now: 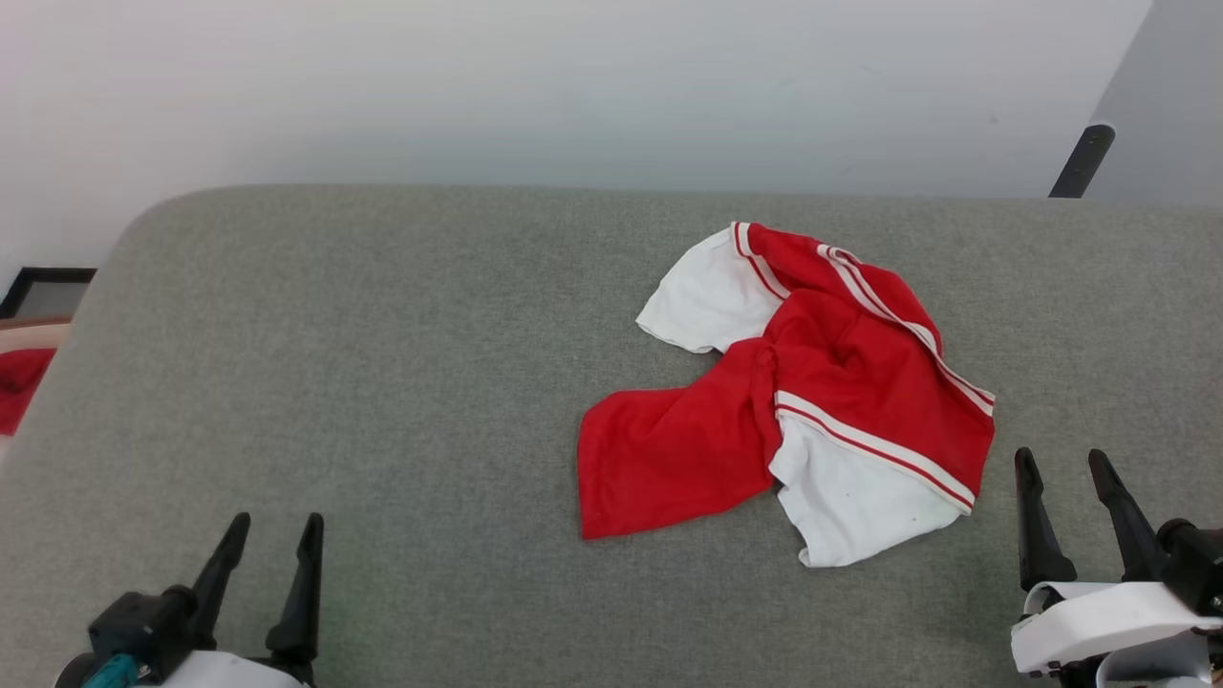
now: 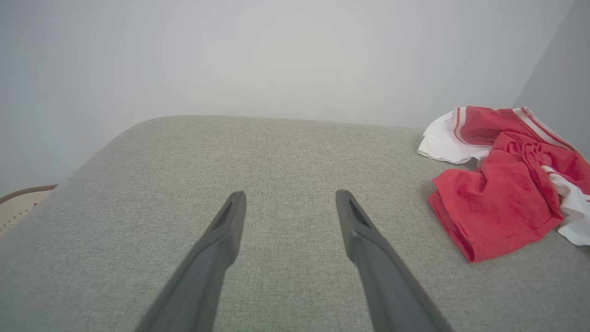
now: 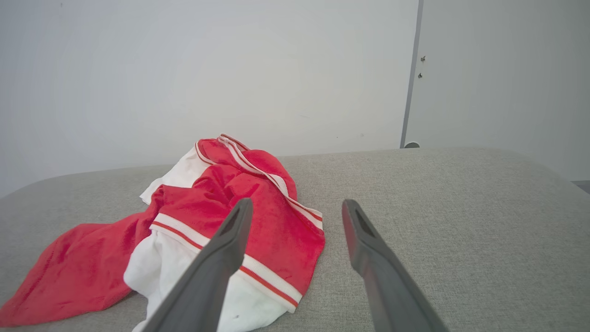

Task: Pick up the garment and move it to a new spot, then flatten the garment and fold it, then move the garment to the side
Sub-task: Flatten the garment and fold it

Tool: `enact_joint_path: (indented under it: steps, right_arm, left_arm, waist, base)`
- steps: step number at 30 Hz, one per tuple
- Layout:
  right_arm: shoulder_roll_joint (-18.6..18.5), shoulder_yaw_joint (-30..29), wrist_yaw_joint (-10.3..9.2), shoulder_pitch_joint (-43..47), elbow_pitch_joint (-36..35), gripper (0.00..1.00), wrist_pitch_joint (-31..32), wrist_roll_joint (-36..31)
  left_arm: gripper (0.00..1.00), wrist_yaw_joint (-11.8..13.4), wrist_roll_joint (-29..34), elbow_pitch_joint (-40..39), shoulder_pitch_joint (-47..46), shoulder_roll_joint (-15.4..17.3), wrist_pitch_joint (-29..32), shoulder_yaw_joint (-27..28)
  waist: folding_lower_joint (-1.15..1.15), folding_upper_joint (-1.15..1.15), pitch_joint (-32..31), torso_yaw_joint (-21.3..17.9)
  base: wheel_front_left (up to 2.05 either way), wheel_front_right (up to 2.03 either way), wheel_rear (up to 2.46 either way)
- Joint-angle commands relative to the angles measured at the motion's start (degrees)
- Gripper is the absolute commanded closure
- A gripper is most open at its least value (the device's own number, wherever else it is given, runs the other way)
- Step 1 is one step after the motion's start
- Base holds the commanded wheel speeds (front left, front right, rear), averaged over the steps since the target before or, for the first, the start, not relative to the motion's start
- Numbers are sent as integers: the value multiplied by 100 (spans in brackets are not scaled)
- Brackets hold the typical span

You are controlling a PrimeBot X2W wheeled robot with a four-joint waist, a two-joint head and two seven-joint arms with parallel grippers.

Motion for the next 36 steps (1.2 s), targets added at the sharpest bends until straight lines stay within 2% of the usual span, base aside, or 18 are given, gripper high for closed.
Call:
enact_joint_path:
  steps: [1,6,10,16,22,26,31,36]
  right_arm:
    - [10,9,0,-62,-14,0,1,-48]
    - [-68,229,0,-133,-5,0,126,-157]
    - [-333,835,0,-274,-79,0,553,-289]
    - [-1142,2034,0,-590,-497,0,1609,-296]
    - [-2087,3314,0,-961,-1194,0,3067,261]
    - [-2502,3826,-1,-1237,-1594,0,3819,556]
    - [-2777,4129,-1,-1500,-1818,0,4486,834]
    - [-2955,4252,-1,-1634,-1818,0,4758,885]
  left_arm:
    - [0,-26,35,-19,-20,-31,1,22]
    - [0,-36,1,-64,5,-88,1,-8]
    - [0,-34,-68,-86,26,-110,1,-21]
    - [0,-35,-169,-82,-145,-148,1,-81]
    - [0,-35,-253,-10,-324,-251,1,-186]
    - [0,-36,-307,44,-455,-309,1,-265]
    - [0,-36,-375,66,-619,-350,1,-347]
    - [0,-36,-449,92,-743,-394,0,-430]
  waist:
    - [0,0,9,7]
    - [0,0,60,12]
    - [0,0,178,29]
    - [0,0,462,160]
    - [0,0,783,295]
    - [0,0,954,379]
    - [0,0,1131,488]
    - [0,0,1309,589]
  base:
    - [0,0,0]
    - [0,0,0]
    - [0,0,0]
    - [0,0,0]
    - [0,0,0]
    - [0,0,0]
    - [0,0,0]
    - [0,0,0]
